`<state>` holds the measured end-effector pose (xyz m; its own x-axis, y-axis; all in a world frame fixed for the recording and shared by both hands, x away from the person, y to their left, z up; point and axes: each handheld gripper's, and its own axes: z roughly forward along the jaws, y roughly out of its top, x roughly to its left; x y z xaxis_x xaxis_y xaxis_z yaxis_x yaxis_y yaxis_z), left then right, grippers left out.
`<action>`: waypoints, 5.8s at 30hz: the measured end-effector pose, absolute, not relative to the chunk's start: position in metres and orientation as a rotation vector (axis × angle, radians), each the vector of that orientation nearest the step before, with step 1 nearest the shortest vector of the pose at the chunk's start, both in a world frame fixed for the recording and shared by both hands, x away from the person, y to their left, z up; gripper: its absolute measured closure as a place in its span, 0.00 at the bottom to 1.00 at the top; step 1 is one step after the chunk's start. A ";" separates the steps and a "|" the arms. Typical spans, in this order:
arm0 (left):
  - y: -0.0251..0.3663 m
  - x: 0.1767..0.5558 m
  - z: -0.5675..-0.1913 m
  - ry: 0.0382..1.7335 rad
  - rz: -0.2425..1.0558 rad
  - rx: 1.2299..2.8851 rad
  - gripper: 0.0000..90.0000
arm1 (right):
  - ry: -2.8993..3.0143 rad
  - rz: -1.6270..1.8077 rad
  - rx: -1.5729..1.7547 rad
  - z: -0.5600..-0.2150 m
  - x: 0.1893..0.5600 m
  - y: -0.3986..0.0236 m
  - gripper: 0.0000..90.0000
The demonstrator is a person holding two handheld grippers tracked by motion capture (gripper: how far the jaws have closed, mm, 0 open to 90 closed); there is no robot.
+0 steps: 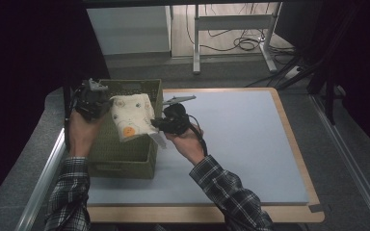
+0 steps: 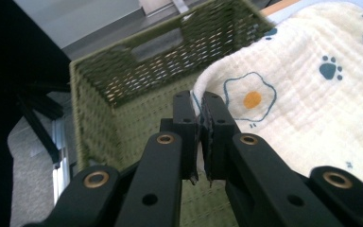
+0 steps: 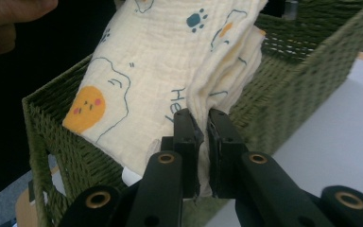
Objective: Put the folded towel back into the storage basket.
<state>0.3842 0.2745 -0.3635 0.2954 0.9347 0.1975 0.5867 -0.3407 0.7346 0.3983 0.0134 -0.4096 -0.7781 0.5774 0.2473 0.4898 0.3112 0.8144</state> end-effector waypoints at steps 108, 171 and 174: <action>0.268 0.405 -0.432 1.369 0.502 1.995 0.05 | 2.543 1.345 0.755 -0.422 0.399 0.011 0.21; 0.083 0.308 -0.432 0.873 0.504 1.988 0.00 | 2.390 1.234 0.884 -0.437 0.356 -0.202 0.07; 0.077 0.305 -0.439 0.855 0.483 1.995 0.00 | 2.393 1.221 0.884 -0.440 0.351 -0.208 0.07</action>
<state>0.3049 0.0768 -0.4385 0.6863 0.7273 0.0079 0.3822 -0.3698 0.8469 0.3512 -0.2077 -0.4395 -0.7606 0.6492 0.0027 0.3831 0.4456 0.8092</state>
